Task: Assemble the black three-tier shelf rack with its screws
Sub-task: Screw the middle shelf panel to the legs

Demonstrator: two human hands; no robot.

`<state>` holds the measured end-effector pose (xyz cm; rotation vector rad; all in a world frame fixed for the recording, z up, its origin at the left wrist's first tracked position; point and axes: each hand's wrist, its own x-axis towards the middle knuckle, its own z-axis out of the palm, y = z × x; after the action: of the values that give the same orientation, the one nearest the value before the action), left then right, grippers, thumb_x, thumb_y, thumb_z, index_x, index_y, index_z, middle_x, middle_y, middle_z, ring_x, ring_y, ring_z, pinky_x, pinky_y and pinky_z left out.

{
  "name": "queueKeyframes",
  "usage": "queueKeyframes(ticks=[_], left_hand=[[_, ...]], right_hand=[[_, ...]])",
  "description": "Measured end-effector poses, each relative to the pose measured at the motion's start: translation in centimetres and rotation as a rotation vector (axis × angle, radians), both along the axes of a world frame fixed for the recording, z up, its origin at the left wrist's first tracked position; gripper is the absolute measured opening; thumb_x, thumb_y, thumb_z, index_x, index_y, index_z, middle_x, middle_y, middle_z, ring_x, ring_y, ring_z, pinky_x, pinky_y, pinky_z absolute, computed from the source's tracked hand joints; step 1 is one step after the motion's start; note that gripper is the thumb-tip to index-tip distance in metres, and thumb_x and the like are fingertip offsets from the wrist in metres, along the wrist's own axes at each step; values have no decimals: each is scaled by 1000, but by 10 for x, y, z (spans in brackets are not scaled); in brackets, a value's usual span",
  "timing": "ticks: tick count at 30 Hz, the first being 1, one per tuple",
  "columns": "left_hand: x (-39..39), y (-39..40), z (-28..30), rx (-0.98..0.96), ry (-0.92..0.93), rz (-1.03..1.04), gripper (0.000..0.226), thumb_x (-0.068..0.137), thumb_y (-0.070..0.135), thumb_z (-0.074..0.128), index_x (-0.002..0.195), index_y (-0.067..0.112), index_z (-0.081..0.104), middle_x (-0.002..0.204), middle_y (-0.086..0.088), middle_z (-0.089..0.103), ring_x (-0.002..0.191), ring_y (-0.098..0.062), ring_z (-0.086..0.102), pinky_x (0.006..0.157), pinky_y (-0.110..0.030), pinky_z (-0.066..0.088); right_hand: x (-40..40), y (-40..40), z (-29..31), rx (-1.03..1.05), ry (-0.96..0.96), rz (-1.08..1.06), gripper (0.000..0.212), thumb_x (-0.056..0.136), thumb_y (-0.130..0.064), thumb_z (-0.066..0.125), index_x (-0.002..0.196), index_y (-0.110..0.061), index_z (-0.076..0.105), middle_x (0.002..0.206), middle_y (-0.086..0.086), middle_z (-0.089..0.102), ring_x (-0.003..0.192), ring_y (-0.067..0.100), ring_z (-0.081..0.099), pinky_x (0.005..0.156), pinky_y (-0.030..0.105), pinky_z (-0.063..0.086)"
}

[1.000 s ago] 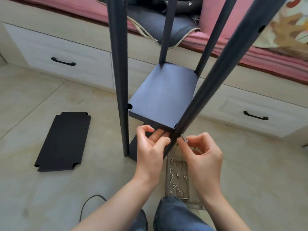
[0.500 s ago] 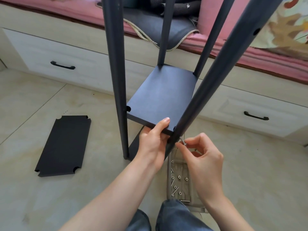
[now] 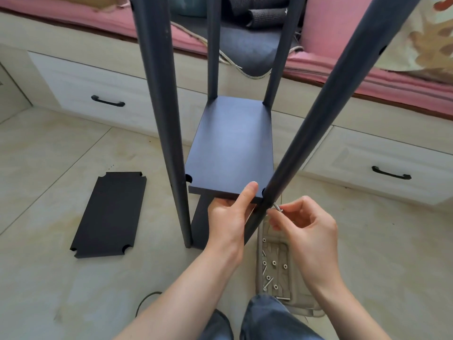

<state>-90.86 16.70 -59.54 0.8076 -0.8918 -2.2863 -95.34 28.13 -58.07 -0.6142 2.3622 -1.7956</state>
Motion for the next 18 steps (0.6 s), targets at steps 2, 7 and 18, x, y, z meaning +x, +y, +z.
queueKeyframes(ticks=[2,7,18], left_hand=[[1,0,-1,-18,2,-11,15,90,10,73,103,5,72,101,-12,78,97,-30,75,89,-39,59],[1,-2,-3,-28,-4,-12,18,88,12,74,104,3,72,102,-14,78,100,-32,74,94,-42,59],[4,-6,-1,-48,-9,-19,20,91,13,72,110,6,71,106,-10,78,101,-29,74,93,-36,60]], right_hand=[[-1,-2,2,3,-3,5,22,80,-13,81,72,-22,63,70,2,72,67,18,71,70,50,59],[-5,-6,3,6,-31,14,21,79,-17,82,70,-16,63,70,3,72,66,20,71,66,38,56],[-7,-3,3,99,-6,72,14,80,-28,81,76,-23,68,75,-4,73,71,17,70,73,44,58]])
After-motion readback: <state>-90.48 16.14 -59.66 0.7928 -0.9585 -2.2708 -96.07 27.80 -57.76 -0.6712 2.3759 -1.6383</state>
